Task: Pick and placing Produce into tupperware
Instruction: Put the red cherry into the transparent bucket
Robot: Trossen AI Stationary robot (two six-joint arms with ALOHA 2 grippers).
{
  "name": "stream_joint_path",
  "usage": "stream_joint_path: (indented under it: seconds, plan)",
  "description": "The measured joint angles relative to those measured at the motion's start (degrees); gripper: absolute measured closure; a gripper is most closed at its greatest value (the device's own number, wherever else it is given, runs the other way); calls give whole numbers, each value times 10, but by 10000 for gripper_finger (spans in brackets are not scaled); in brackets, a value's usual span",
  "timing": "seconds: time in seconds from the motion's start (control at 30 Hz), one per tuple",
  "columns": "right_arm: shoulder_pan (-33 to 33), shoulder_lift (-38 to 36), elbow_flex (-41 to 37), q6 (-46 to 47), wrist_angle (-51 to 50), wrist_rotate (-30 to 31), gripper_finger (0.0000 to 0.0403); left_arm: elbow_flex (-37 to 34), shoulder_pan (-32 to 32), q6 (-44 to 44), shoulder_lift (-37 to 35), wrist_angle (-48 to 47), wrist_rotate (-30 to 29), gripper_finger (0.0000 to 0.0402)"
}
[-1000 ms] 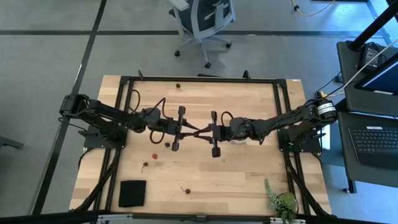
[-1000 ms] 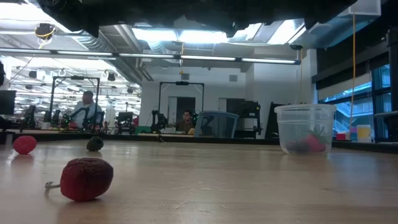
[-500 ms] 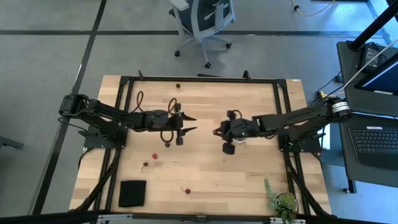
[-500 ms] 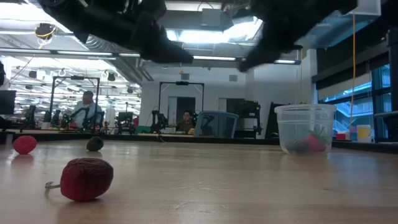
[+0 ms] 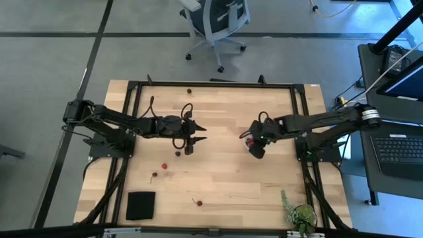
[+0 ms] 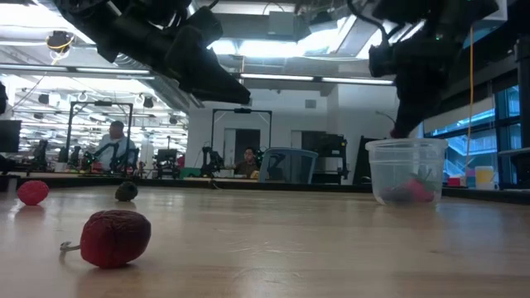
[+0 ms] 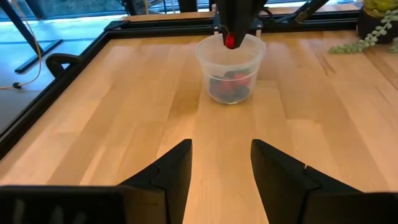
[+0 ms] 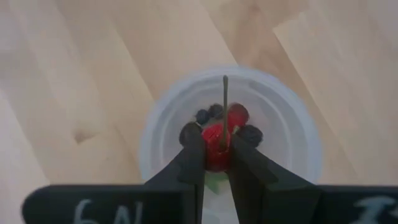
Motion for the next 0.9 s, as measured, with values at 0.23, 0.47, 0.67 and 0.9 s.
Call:
stream_joint_path:
  seconds: [0.23, 0.47, 0.67, 0.9]
  plan:
    - [-8, 47, 0, -14, 12, -13, 345, 0, -3, -1, 0, -16, 0, 244]
    - [-8, 88, 0, -15, 16, -21, 345, 0, -6, -1, 0, -20, 0, 244]
    - [-8, 89, 0, -17, 19, -21, 330, 0, -6, -1, 0, -21, 0, 244]
    - [-8, 89, 0, -18, 19, -21, 293, 0, -6, 0, 0, -21, 0, 244]
